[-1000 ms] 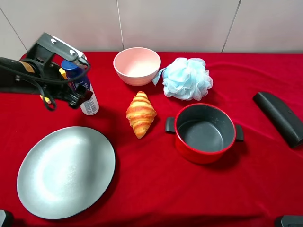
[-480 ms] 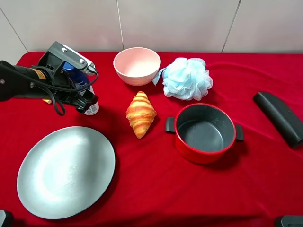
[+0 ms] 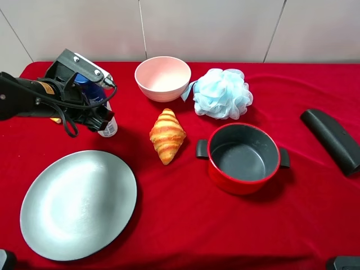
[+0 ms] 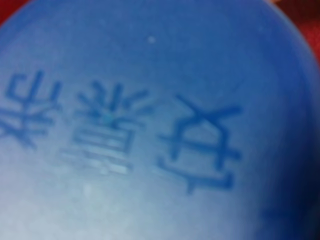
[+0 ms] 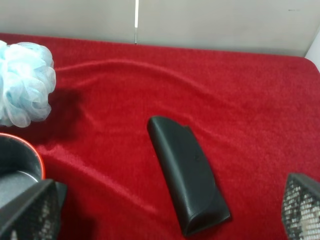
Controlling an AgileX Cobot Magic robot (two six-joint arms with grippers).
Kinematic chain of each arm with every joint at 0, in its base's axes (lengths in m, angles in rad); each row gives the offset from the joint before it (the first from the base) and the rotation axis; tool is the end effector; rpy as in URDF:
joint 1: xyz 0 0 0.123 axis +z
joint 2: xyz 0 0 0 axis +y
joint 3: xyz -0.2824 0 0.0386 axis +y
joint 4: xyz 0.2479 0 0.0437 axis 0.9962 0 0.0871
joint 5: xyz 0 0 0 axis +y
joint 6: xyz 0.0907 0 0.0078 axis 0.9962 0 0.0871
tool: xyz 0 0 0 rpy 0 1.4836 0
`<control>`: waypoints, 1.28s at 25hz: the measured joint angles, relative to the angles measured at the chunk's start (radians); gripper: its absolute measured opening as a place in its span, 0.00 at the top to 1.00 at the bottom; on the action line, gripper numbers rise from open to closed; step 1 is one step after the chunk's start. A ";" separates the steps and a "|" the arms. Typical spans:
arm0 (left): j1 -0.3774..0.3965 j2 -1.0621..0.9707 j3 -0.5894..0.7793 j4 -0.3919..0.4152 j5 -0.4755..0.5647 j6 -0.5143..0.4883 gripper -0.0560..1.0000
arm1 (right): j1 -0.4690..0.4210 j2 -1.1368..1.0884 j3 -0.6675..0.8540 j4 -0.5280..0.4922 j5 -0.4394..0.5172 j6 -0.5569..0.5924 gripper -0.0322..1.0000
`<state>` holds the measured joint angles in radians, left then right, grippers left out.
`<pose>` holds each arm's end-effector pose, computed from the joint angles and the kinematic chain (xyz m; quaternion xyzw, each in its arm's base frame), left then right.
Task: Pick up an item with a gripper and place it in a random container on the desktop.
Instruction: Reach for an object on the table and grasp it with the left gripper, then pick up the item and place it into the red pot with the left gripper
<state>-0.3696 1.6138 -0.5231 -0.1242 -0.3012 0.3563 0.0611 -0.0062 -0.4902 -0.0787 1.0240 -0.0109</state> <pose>0.2559 -0.0956 0.1448 0.2640 0.8683 -0.0110 0.4199 -0.0029 -0.0063 0.2776 -0.0296 0.8433 -0.0259 0.5360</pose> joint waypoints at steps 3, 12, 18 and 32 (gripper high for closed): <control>0.000 0.000 0.000 0.000 0.000 0.000 0.39 | 0.000 0.000 0.000 0.000 0.000 0.000 0.30; -0.002 0.000 0.000 0.000 0.000 -0.002 0.46 | 0.000 0.000 0.000 0.000 0.000 0.000 0.30; -0.002 0.000 0.000 0.000 0.000 -0.002 0.46 | 0.000 0.000 0.000 0.000 0.000 0.000 0.30; -0.002 0.000 0.000 0.000 -0.018 -0.002 0.46 | 0.000 0.000 0.000 0.000 0.000 0.000 0.30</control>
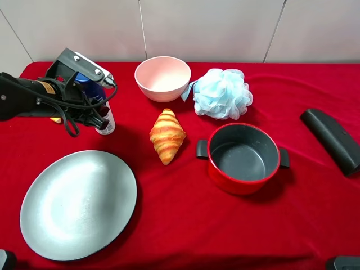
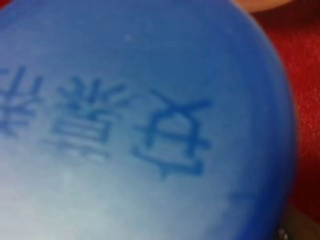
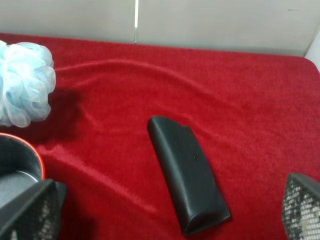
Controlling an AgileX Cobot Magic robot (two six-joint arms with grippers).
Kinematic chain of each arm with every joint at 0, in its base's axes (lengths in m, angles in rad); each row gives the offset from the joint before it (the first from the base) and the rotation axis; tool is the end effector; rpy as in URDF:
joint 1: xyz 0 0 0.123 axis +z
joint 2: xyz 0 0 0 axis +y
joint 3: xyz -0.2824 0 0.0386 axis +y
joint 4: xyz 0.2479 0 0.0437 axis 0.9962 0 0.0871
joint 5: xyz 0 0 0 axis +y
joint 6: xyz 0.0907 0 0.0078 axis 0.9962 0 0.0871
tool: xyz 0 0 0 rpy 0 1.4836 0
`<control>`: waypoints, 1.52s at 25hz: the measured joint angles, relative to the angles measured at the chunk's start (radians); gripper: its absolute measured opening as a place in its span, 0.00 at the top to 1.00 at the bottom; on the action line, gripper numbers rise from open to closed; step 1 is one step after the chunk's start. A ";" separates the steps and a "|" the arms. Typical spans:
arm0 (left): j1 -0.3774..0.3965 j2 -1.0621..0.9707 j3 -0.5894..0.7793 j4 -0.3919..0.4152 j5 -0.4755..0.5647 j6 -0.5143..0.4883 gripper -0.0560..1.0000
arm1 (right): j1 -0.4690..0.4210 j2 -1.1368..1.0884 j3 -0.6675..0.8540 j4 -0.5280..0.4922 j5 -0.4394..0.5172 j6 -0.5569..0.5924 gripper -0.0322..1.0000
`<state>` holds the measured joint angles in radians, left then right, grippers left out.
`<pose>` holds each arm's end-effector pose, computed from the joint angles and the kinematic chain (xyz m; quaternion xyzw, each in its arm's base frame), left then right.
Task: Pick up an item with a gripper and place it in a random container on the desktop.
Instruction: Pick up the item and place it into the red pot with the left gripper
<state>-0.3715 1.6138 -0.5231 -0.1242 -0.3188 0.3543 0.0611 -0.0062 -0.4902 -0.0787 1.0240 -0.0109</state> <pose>0.2568 -0.0963 0.1460 0.2625 0.8648 -0.0114 0.4278 -0.0029 -0.0063 0.2776 -0.0296 0.8433 -0.0259 0.5360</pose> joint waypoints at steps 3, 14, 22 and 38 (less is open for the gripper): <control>0.000 0.000 -0.012 0.000 0.009 0.000 0.46 | 0.000 0.000 0.000 0.000 0.000 0.000 0.30; -0.021 0.001 -0.184 0.003 0.200 0.000 0.48 | 0.000 0.000 0.000 0.000 0.000 0.000 0.30; -0.104 0.002 -0.362 0.004 0.365 0.000 0.48 | 0.000 0.000 0.000 0.000 0.000 0.000 0.30; -0.335 0.003 -0.661 0.004 0.579 0.000 0.48 | 0.000 0.000 0.000 0.000 0.000 0.000 0.30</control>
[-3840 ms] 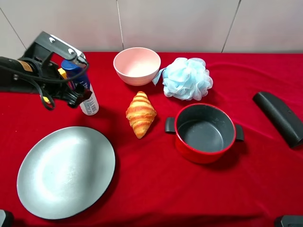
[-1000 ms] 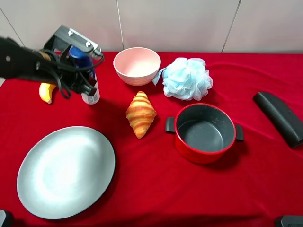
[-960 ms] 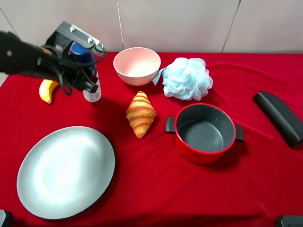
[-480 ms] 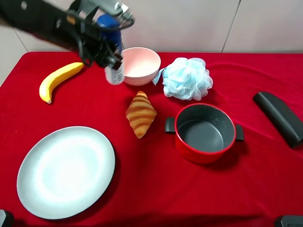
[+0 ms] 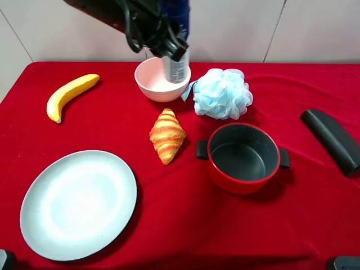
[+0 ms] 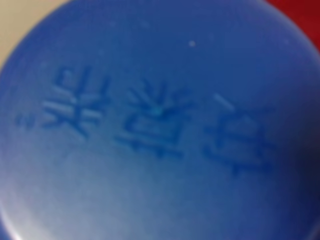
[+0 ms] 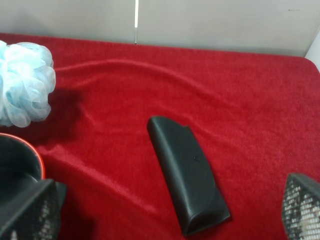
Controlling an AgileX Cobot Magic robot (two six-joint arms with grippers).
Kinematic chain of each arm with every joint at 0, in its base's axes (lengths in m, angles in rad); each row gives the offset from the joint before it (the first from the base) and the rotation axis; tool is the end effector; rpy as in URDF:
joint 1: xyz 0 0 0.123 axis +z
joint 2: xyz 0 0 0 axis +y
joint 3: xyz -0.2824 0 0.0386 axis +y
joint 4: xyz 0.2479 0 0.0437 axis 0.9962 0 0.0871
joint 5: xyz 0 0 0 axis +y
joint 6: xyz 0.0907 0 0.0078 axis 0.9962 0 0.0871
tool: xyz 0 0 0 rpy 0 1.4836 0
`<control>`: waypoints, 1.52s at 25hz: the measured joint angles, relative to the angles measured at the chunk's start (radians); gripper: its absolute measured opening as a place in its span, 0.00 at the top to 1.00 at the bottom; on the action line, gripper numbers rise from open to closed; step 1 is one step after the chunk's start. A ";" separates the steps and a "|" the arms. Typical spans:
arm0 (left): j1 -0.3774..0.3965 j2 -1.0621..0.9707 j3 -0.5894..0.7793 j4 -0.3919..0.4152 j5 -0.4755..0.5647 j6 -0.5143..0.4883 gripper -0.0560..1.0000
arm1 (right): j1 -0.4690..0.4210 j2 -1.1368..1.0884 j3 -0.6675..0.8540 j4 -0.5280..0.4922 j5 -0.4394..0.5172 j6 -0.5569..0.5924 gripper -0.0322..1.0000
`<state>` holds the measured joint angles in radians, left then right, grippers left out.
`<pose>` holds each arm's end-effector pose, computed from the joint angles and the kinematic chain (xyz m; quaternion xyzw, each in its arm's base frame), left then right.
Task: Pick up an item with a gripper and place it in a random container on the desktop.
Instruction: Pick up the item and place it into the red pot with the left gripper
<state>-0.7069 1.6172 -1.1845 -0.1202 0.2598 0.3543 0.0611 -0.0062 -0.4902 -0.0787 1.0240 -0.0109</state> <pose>0.2794 -0.2424 0.2873 0.4092 0.7850 -0.1213 0.4491 -0.0029 -0.0063 0.2776 -0.0296 0.8433 -0.0259 0.5360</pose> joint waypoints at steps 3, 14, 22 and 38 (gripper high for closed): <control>-0.039 0.000 -0.004 0.000 -0.003 0.000 0.48 | 0.000 0.000 0.000 0.000 0.000 0.000 0.30; -0.158 0.000 -0.005 0.001 -0.073 0.000 0.48 | 0.000 0.000 0.000 0.000 0.000 0.000 0.30; -0.235 0.026 -0.006 -0.032 -0.141 0.000 0.48 | 0.000 0.000 0.000 0.000 0.000 0.000 0.30; -0.326 0.199 -0.053 -0.086 -0.169 0.000 0.48 | 0.000 0.000 0.000 0.000 0.000 0.000 0.30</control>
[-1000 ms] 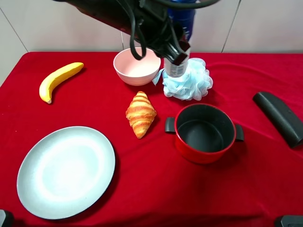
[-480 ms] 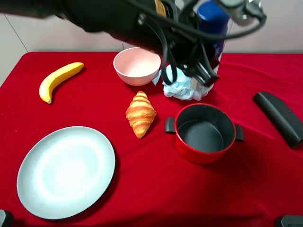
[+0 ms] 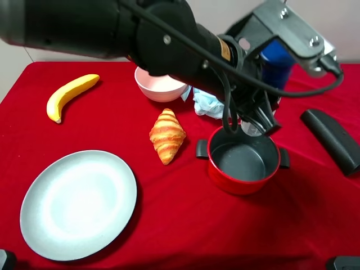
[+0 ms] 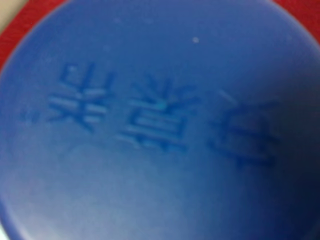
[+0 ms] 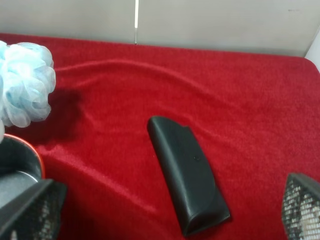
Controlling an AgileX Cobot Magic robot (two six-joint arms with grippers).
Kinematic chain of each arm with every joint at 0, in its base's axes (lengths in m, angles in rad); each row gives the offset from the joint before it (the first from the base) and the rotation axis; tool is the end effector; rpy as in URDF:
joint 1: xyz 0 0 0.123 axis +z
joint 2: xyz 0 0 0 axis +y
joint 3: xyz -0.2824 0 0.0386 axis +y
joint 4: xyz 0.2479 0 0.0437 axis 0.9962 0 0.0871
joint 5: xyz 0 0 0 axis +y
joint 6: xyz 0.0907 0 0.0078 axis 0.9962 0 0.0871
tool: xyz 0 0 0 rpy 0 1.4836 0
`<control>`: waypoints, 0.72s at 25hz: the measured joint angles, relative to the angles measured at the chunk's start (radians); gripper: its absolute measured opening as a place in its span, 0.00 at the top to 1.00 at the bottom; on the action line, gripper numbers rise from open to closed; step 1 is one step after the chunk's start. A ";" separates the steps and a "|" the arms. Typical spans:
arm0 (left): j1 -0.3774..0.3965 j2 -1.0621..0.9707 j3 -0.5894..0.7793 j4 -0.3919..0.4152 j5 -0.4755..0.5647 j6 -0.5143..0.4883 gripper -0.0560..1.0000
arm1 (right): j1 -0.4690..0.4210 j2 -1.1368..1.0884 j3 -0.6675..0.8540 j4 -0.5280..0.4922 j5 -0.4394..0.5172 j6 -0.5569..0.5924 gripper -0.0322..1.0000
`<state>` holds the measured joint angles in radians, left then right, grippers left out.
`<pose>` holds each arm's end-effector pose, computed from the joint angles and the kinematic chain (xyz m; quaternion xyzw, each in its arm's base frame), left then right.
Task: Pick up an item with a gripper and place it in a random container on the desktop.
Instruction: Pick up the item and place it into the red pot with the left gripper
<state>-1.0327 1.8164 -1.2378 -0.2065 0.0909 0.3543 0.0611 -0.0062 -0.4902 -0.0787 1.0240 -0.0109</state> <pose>0.2105 -0.3560 0.2385 0.4937 0.7283 -0.2107 0.4260 -0.0029 -0.0063 0.2776 -0.0296 0.8433 -0.0259 0.5360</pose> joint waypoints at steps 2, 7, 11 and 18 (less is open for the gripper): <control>-0.003 0.017 0.000 0.000 0.002 0.000 0.48 | 0.000 0.000 0.000 0.000 0.000 0.000 0.30; -0.009 0.057 -0.002 0.000 0.006 0.000 0.48 | 0.000 0.000 0.000 0.000 0.000 0.000 0.30; -0.014 0.082 -0.003 0.000 0.007 0.000 0.48 | 0.000 0.000 0.000 0.000 0.000 0.000 0.30; -0.022 0.126 -0.005 0.000 0.008 0.000 0.48 | 0.000 0.000 0.000 0.000 0.000 0.000 0.30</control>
<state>-1.0547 1.9423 -1.2426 -0.2065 0.0990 0.3543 0.0611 -0.0062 -0.4902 -0.0784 1.0240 -0.0109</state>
